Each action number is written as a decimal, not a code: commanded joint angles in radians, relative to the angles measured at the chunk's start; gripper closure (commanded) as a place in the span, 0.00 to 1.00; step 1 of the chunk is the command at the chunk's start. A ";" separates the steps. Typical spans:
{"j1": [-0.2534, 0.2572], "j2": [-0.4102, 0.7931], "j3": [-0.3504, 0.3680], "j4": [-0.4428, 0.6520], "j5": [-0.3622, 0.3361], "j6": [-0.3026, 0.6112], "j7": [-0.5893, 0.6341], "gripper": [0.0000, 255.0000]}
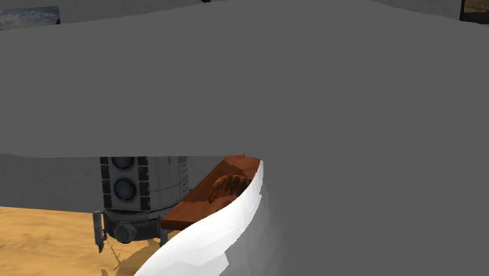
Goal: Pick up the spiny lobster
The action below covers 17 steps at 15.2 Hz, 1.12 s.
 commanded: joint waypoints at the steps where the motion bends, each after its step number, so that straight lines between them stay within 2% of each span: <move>1: 0.000 0.000 0.000 0.000 0.000 0.000 0.000 0.00; 9: 0.088 0.271 -0.194 0.035 0.025 0.117 -0.413 0.00; 17: 0.159 0.625 -0.312 0.185 0.129 0.154 -0.835 0.00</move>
